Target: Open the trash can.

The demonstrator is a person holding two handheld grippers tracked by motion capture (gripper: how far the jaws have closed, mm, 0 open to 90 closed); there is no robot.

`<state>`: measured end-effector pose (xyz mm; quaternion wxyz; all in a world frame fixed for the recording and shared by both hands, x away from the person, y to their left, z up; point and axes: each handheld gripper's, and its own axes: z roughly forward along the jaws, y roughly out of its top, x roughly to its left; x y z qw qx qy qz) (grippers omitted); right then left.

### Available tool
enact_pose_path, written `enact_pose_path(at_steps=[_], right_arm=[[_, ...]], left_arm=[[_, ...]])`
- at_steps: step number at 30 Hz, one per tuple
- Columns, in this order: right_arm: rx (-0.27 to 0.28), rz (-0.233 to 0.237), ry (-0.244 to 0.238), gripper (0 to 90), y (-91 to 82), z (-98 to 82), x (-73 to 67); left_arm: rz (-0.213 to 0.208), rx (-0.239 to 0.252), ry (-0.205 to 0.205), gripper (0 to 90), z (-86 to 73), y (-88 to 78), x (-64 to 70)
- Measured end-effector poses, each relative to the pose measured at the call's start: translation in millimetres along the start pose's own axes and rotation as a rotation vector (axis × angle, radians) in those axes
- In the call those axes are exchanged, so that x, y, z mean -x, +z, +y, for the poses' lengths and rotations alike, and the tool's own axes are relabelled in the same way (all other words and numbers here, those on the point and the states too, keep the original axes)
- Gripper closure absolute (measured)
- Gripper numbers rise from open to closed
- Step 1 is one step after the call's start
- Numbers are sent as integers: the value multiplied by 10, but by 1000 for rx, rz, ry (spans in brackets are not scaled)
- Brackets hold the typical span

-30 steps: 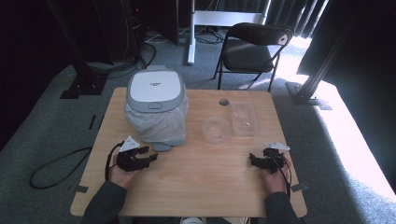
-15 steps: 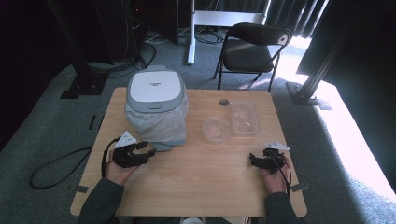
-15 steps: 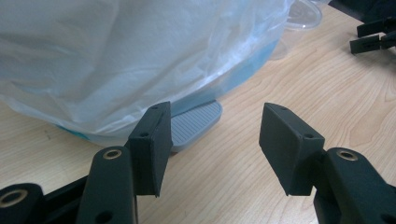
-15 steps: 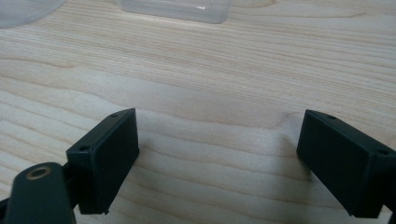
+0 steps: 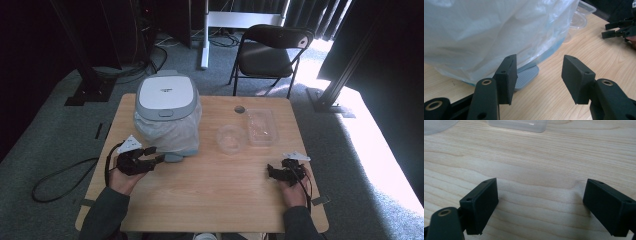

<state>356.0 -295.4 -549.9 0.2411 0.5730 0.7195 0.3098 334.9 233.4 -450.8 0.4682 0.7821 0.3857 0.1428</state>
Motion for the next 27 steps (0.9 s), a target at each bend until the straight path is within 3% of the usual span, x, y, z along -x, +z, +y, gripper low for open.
enact_pose_path(at_steps=[12, 27], right_arm=[[-1, 0, 1, 120, -1, 0, -1], [1, 0, -1, 120, 1, -1, 1]], left_arm=[[-4, -16, 51, 487, 181, -53, 39], [-13, 3, 115, 491, 473, -181, 108]])
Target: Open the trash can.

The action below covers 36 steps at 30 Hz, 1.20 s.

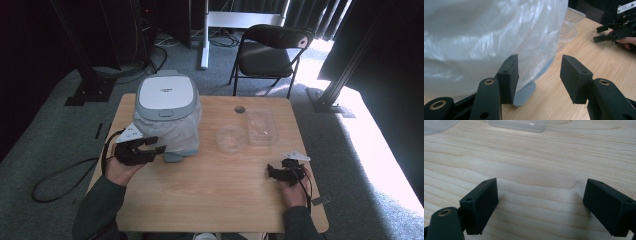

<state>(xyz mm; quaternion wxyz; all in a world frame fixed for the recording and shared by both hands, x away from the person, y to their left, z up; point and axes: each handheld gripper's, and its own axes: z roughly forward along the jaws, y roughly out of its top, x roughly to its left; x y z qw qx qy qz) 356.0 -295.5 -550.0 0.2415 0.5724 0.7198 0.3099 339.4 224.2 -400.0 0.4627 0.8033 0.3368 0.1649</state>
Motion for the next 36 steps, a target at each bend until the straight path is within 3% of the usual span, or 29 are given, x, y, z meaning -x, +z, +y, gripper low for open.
enact_pose_path(at_steps=[30, 36], right_arm=[[-1, 0, 0, 120, 0, 0, 0], [-1, 0, 0, 120, -1, 0, 0]], left_arm=[[-19, 65, 93, 493, 493, -250, 165], [-11, 73, 108, 494, 617, -248, 137]])
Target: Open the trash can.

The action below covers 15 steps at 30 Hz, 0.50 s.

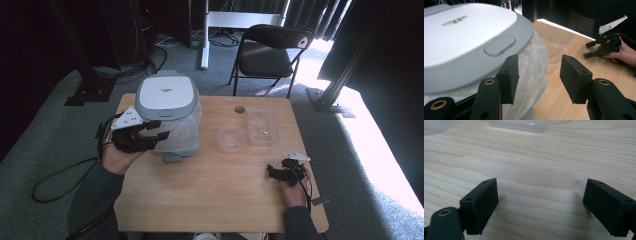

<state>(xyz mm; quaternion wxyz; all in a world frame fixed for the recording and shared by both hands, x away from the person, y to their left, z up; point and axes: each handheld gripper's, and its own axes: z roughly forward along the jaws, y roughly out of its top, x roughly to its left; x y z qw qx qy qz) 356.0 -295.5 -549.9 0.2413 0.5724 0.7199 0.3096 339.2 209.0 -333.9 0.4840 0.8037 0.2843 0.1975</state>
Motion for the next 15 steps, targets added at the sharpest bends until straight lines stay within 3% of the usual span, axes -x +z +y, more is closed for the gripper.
enact_pose_path(at_steps=[6, 15], right_arm=[[1, 0, 1, 120, 1, 1, 0], [1, 0, 0, 120, 0, 0, 0]], left_arm=[[22, 1, 11, 544, 82, 44, -78], [54, -4, 2, 777, 177, 114, -205]])
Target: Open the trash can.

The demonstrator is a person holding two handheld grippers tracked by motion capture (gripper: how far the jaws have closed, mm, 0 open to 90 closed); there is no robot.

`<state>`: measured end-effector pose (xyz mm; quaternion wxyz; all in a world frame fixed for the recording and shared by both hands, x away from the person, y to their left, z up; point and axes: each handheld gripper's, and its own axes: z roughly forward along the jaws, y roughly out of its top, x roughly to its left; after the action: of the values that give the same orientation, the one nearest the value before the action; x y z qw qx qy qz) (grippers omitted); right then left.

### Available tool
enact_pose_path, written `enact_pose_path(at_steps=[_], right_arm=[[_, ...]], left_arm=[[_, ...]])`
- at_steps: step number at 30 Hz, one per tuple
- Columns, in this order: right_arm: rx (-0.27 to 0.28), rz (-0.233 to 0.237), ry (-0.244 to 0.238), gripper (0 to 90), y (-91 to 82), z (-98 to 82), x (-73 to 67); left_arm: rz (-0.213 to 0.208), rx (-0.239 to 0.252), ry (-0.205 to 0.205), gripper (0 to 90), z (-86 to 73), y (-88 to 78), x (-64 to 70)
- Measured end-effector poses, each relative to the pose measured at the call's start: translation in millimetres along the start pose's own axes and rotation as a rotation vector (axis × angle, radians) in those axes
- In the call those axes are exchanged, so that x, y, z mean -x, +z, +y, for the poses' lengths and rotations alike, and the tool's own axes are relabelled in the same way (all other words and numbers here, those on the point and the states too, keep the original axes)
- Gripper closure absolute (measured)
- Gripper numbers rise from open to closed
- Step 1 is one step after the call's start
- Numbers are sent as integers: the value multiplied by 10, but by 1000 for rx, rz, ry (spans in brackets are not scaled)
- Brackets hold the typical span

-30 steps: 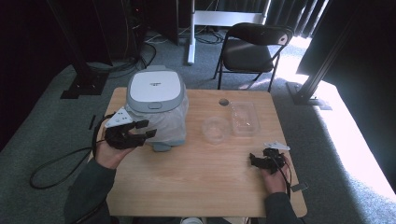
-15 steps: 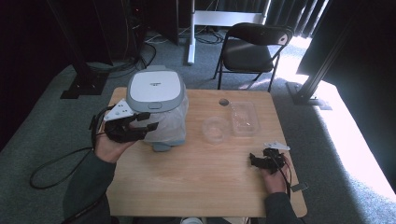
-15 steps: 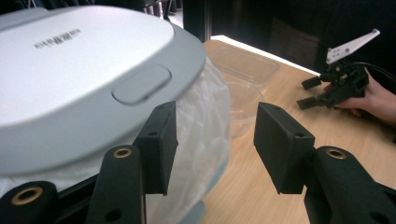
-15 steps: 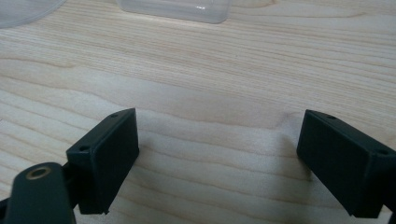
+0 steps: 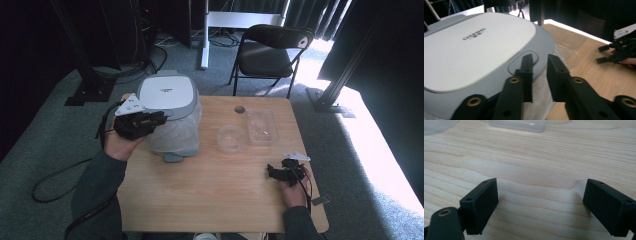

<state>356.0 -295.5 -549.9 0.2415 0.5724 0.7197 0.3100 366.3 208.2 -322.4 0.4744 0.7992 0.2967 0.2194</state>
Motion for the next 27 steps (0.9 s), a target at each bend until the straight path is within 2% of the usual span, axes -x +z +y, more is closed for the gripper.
enact_pose_path(at_steps=[3, 6, 11, 16, 27], right_arm=[[0, 0, 1, 120, 0, 0, -1], [0, 0, 0, 120, 0, 0, 0], [1, 0, 2, 120, 1, 0, -1], [1, 0, 1, 120, 1, 0, -1], [1, -1, 3, 120, 0, -1, -4]], left_arm=[[11, -3, -14, 856, 21, 38, -43], [25, -10, -14, 885, 29, 75, -54], [39, 0, -26, 884, 33, 99, -69], [51, -4, -6, 880, 35, 110, -46], [61, -5, 6, 889, 23, 125, -18]])
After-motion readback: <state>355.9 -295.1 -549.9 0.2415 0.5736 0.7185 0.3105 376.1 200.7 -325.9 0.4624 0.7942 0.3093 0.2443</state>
